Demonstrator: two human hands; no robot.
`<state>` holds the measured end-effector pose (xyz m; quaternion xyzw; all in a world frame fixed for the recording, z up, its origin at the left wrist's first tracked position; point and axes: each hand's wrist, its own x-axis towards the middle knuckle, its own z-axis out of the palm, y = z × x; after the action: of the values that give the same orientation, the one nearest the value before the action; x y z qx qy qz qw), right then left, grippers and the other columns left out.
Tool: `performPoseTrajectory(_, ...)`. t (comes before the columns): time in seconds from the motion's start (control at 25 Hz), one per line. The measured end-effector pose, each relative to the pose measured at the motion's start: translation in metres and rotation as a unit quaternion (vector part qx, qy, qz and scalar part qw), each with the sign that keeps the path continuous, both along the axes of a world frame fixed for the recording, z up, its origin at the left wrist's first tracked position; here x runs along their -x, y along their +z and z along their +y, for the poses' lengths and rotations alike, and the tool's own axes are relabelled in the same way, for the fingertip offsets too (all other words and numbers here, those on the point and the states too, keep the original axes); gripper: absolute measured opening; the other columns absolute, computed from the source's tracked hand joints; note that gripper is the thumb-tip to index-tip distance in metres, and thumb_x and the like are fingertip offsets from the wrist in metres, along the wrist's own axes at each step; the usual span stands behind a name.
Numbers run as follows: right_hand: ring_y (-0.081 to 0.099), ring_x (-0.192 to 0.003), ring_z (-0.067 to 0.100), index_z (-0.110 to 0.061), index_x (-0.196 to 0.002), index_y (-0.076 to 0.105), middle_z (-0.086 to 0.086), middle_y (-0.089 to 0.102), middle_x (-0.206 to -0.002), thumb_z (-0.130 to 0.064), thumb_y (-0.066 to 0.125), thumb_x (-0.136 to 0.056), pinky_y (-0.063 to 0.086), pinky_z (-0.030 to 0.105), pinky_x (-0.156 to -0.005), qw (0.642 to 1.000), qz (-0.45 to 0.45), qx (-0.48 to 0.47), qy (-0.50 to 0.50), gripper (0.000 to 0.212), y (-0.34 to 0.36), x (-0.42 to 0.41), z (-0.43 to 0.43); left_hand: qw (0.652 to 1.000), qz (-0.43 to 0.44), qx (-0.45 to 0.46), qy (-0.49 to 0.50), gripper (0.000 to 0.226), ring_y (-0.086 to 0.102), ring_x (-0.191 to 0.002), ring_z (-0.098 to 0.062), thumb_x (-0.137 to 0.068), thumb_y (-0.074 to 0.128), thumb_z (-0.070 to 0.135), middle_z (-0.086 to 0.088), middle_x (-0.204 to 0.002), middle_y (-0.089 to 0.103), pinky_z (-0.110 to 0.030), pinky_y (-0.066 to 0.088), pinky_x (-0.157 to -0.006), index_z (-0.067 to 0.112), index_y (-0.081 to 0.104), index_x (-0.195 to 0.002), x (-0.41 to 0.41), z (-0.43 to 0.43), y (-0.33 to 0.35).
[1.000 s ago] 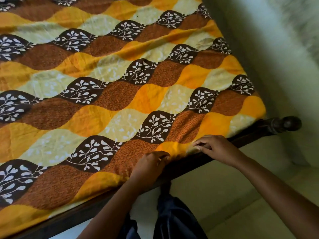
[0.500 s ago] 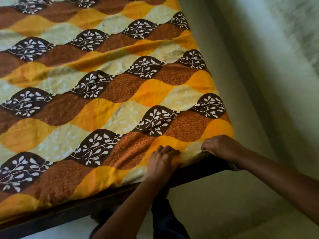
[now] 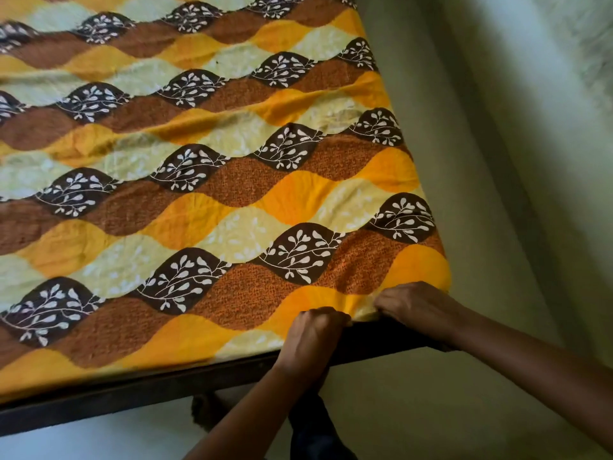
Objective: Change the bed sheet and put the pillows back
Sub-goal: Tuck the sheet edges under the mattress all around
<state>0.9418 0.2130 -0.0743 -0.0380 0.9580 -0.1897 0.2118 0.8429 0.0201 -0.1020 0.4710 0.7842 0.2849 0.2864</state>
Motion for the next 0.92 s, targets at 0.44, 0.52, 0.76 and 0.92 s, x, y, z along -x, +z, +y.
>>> performPoseTrajectory(0.44, 0.059, -0.084, 0.016, -0.014, -0.100, 0.067, 0.005, 0.065, -0.097, -0.006, 0.055, -0.087, 0.049, 0.031, -0.073, 0.982, -0.187, -0.016, 0.007, 0.019, -0.011, 0.013, -0.003, 0.996, -0.002, 0.068, -0.063, 0.020, 0.067, -0.073, -0.007, -0.087, 0.057, 0.006, 0.001, -0.089, 0.072, -0.011, 0.048, -0.060, 0.012, 0.071, -0.101, 0.021, -0.045, -0.001)
performPoseTrajectory(0.52, 0.058, -0.081, 0.012, -0.012, -0.102, 0.068, 0.004, 0.067, -0.098, -0.007, 0.057, -0.088, 0.049, 0.029, -0.075, 0.978, -0.210, 0.006, -0.011, 0.019, -0.016, 0.018, -0.002, 0.987, -0.040, 0.152, -0.044, 0.026, 0.062, -0.083, -0.008, -0.096, 0.046, 0.011, -0.001, -0.105, 0.067, -0.005, 0.039, -0.063, 0.012, 0.064, -0.115, 0.025, -0.039, -0.003)
performPoseTrajectory(0.76, 0.062, -0.086, 0.011, -0.012, -0.102, 0.070, 0.003, 0.069, -0.104, -0.011, 0.061, -0.087, 0.052, 0.029, -0.079, 0.965, -0.247, 0.019, -0.086, 0.017, -0.035, 0.021, -0.007, 0.943, -0.154, 0.292, -0.041, 0.029, 0.062, -0.086, -0.020, -0.099, 0.038, 0.013, -0.014, -0.109, 0.065, -0.018, 0.046, -0.068, 0.007, 0.060, -0.115, 0.032, -0.022, -0.017)
performPoseTrajectory(0.92, 0.058, -0.101, 0.015, -0.015, -0.113, 0.065, 0.001, 0.064, -0.115, -0.025, 0.048, -0.096, 0.042, 0.024, -0.083, 0.931, -0.315, 0.095, -0.158, 0.026, -0.037, 0.014, -0.012, 0.917, -0.173, 0.358, -0.023, 0.046, 0.038, -0.131, -0.032, -0.102, 0.025, 0.027, -0.022, -0.143, 0.039, -0.035, 0.028, -0.108, 0.002, 0.035, -0.140, 0.024, -0.018, -0.006)
